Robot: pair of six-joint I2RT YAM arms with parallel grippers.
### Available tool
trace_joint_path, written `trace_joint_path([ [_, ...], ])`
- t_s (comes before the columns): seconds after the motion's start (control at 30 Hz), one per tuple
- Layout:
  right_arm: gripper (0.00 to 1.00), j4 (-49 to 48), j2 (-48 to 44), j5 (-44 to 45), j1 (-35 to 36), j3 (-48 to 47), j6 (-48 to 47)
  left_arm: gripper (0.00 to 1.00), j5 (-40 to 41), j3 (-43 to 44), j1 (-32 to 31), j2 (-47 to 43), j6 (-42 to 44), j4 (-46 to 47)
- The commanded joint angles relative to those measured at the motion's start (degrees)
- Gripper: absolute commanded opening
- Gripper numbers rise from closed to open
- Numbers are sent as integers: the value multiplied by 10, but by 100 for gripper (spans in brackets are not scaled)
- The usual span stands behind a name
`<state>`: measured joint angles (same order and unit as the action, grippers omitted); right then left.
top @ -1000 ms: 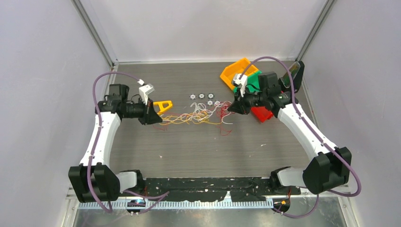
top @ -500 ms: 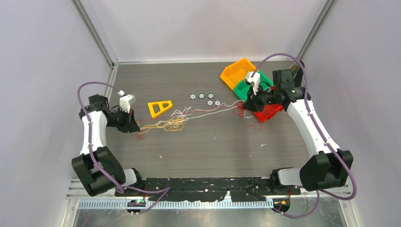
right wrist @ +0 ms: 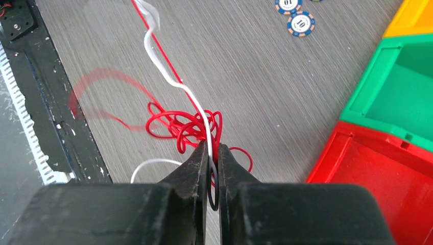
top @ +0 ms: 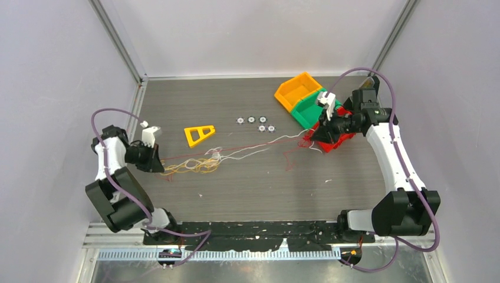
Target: Untangle the cables
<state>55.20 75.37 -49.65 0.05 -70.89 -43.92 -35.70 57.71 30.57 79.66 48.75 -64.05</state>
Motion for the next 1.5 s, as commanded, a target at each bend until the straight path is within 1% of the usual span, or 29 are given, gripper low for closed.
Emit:
trace_joint_path([
  [0.0,5,21,-16,45,-42,-31,-50,0,72,42,43,38,34,29],
  [0.07,5,12,-17,23,-38,-25,-36,0,10,54,38,33,35,-2],
  [0.13,5,-11,-17,15,-17,-15,-6,0,-30,57,9,17,20,-19],
  [0.2,5,-44,-21,14,24,3,30,0,-54,47,-42,-7,4,-22],
  [0.23,5,-76,-25,13,54,8,61,0,-61,38,-83,-22,-12,-15],
  [0.33,5,-155,-30,9,104,24,122,0,-76,11,-158,-59,-78,34],
  [0.37,5,-165,-27,8,122,23,143,5,-80,7,-175,-66,-93,45],
  [0.43,5,-193,-19,6,145,16,170,51,-98,16,-194,-73,-103,46],
  [0.47,6,-202,-16,4,152,12,177,64,-111,26,-199,-79,-111,44],
  [0.5,6,-215,-11,2,167,10,190,72,-126,36,-205,-87,-121,47],
  [0.53,6,-228,-6,0,182,5,195,80,-143,44,-214,-99,-135,56],
  [0.57,6,-234,-4,-2,189,4,206,84,-159,52,-226,-114,-151,68],
  [0.67,10,-266,1,-13,224,2,225,86,-184,73,-294,-147,-234,151],
  [0.7,11,-271,1,-15,230,2,231,86,-178,80,-334,-149,-267,185],
  [0.8,11,-297,7,-18,257,-3,238,86,-162,102,-423,-141,-346,278],
  [0.93,10,-309,26,-4,285,-22,268,88,-136,148,-539,-105,-396,324],
  [1.03,10,-311,41,5,300,-38,297,88,-93,158,-600,-85,-408,349],
  [1.13,9,-331,42,-8,312,-40,327,86,-31,160,-651,-55,-388,353],
  [1.17,10,-337,36,-13,313,-37,333,80,-24,161,-657,-42,-386,352],
  [1.2,11,-345,33,-15,314,-36,339,69,-23,164,-659,-32,-389,352],
  [1.27,14,-330,25,-12,314,-37,331,26,-21,176,-653,-16,-388,330],
  [1.3,16,-318,21,-4,310,-40,323,7,-29,178,-643,-19,-385,320],
  [1.33,16,-291,19,1,305,-40,306,0,-52,171,-630,-31,-385,320],
  [1.4,14,-258,13,11,281,-32,287,0,-92,142,-595,-60,-382,318],
  [1.43,9,-238,9,15,258,-23,270,0,-109,134,-576,-72,-371,302],
  [1.47,7,-230,7,19,247,-18,259,0,-120,129,-559,-82,-350,279],
])
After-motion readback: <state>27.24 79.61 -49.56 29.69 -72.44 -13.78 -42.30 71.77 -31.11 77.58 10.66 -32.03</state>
